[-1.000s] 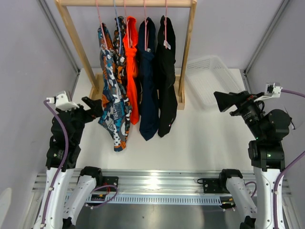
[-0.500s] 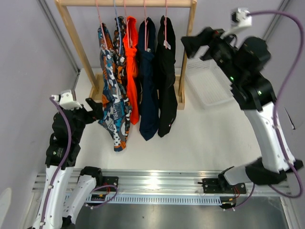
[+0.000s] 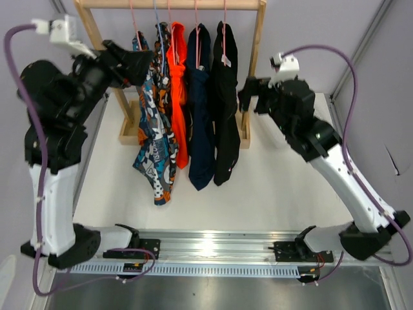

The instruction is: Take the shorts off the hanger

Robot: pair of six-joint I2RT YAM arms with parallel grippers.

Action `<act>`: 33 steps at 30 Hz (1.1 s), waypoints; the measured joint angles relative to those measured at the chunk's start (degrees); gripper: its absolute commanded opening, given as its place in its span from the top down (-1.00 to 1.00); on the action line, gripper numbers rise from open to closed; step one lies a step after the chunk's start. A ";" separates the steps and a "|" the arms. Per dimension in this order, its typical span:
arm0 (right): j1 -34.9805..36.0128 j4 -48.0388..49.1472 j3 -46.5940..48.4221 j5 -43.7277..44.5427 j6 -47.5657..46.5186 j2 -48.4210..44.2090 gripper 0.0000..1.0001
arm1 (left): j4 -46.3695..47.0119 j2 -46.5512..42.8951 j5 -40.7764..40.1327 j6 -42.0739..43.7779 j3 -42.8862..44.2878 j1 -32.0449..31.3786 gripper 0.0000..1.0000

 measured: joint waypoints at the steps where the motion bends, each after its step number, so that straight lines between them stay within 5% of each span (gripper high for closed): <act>1: 0.31 0.07 -4.24 0.57 0.72 -2.95 -0.99 | -0.13 2.95 0.68 -0.02 3.23 -1.68 -0.96; 7: 4.94 0.39 -22.97 2.67 6.38 -18.97 -0.99 | -1.29 23.23 3.50 -0.90 18.60 -8.39 -0.93; 13: 9.40 -0.87 -34.16 5.14 11.56 -27.23 -0.99 | -0.66 36.89 5.92 -3.19 20.83 -12.04 -0.86; 33: 11.80 -4.46 -41.99 6.54 13.90 -32.26 -0.99 | 14.10 44.74 2.25 -4.90 24.85 -16.52 -0.76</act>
